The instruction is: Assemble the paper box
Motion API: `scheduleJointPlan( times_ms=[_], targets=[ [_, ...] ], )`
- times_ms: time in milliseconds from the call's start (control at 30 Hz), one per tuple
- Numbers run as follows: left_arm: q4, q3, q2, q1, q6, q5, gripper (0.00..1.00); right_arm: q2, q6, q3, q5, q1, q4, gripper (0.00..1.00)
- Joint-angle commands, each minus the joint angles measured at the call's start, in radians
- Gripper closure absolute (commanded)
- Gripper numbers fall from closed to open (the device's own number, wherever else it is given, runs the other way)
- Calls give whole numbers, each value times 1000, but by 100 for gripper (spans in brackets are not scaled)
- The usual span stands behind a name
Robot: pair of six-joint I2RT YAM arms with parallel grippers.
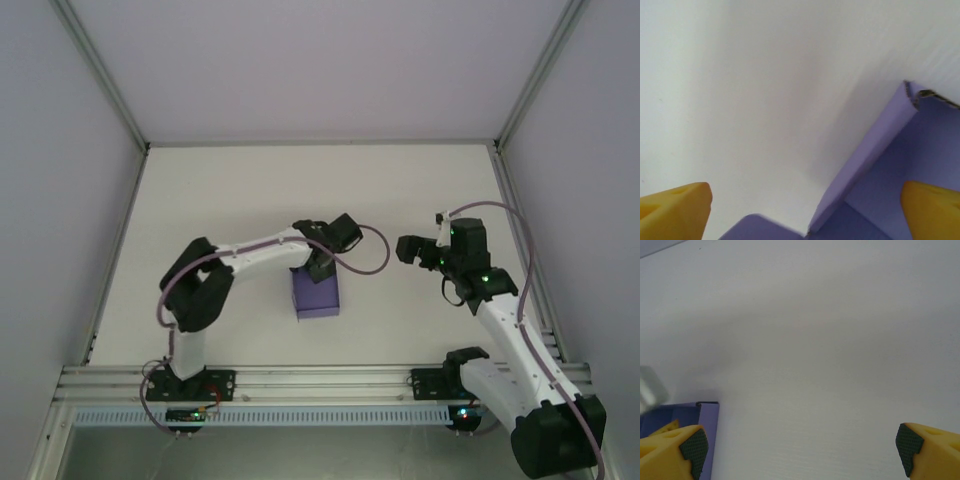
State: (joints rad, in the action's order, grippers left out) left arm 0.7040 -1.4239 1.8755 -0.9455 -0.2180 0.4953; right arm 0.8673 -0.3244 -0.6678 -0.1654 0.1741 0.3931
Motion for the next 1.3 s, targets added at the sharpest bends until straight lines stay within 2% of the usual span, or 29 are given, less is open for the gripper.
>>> scheduleJointPlan(
  times_ms=[0,133,200,300,400,467,567,633,733,833,1000,1100,1267],
  targets=[
    [-7,-31,-100,-4,-37,-74,1,-6,24,11,-48,-6,-6,1],
    [-62,-36,-196,6,6,-75,1,16,81,9,-70,-5,-71,1],
    [-95,-28,-263,30,68,-88,1,46,125,2,-139,4,-116,1],
    [-137,20,-409,128,221,-193,1,146,264,-32,-227,82,-160,1],
    [-212,120,-562,250,355,-325,1,309,437,-129,-182,230,-126,1],
    [-234,195,-653,311,420,-352,1,437,556,-207,-186,306,-103,1],
    [-213,305,-780,364,519,-342,1,655,754,-364,-220,394,-9,1],
    [-192,383,-853,383,581,-315,1,798,899,-482,-195,446,88,3],
    [-171,490,-934,416,641,-297,1,978,1016,-630,-165,497,178,5],
    [-173,565,-993,428,668,-316,1,1104,986,-733,-130,519,190,9],
    [-179,607,-1039,430,673,-288,1,1177,884,-768,-95,523,87,16],
    [-188,609,-1039,432,661,-273,1,1191,791,-758,-48,523,52,41],
    [-212,618,-1017,432,660,-258,1,1145,578,-660,83,521,-31,65]
  ],
)
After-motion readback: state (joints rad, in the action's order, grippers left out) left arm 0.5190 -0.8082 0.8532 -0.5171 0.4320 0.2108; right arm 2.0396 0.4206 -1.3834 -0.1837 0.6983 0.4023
